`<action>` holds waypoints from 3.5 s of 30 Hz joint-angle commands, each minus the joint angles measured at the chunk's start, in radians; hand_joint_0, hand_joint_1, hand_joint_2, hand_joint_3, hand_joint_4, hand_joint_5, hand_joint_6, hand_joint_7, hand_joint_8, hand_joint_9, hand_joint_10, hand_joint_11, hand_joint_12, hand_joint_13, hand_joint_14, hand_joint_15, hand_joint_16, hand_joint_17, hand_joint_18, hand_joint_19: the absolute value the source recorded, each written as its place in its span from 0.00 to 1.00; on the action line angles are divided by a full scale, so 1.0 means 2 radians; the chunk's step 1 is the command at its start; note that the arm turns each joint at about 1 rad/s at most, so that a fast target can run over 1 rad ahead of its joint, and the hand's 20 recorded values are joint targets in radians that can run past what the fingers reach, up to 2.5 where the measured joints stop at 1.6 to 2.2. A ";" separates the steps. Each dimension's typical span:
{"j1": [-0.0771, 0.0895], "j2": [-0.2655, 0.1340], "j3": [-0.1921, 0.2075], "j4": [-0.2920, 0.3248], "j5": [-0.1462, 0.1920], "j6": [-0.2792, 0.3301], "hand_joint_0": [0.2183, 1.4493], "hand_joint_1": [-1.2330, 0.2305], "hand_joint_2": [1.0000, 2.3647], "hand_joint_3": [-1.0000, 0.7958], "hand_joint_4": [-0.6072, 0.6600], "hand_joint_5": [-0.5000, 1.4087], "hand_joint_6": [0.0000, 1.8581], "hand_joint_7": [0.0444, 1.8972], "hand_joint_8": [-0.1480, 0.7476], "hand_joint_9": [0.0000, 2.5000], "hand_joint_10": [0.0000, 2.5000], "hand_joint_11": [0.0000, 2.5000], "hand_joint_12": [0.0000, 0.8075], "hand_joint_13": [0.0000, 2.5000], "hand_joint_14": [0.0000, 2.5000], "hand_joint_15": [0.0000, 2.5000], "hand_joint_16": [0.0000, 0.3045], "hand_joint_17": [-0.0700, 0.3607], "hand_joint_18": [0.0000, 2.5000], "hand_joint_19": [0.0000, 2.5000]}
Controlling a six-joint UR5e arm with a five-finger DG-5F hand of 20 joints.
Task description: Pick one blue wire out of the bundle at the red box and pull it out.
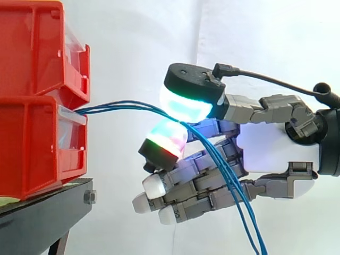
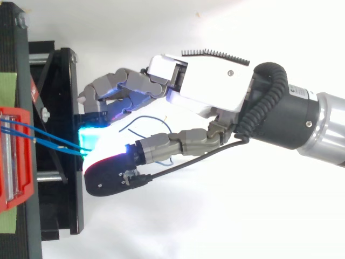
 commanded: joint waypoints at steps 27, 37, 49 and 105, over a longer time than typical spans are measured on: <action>0.000 0.000 0.000 0.002 0.001 -0.002 0.18 0.39 0.01 0.38 0.72 0.21 0.27 0.63 0.46 0.31 0.01 0.14 0.48 0.12 0.00 0.07 0.22 0.51 0.04 0.13; 0.000 0.000 0.000 0.004 0.002 -0.002 0.19 0.36 0.01 0.39 0.70 0.20 0.27 0.59 0.45 0.29 0.00 0.13 0.47 0.10 0.00 0.06 0.21 0.50 0.02 0.12; 0.000 0.000 0.000 0.008 0.002 -0.002 0.26 0.33 0.01 0.50 0.67 0.20 0.35 0.59 0.48 0.31 0.01 0.16 0.48 0.13 0.00 0.06 0.22 0.51 0.05 0.12; -0.001 0.000 0.000 0.009 0.001 -0.002 0.32 0.25 0.00 0.28 0.70 0.22 0.33 0.68 0.41 0.38 0.01 0.21 0.41 0.16 0.00 0.06 0.17 0.43 0.11 0.12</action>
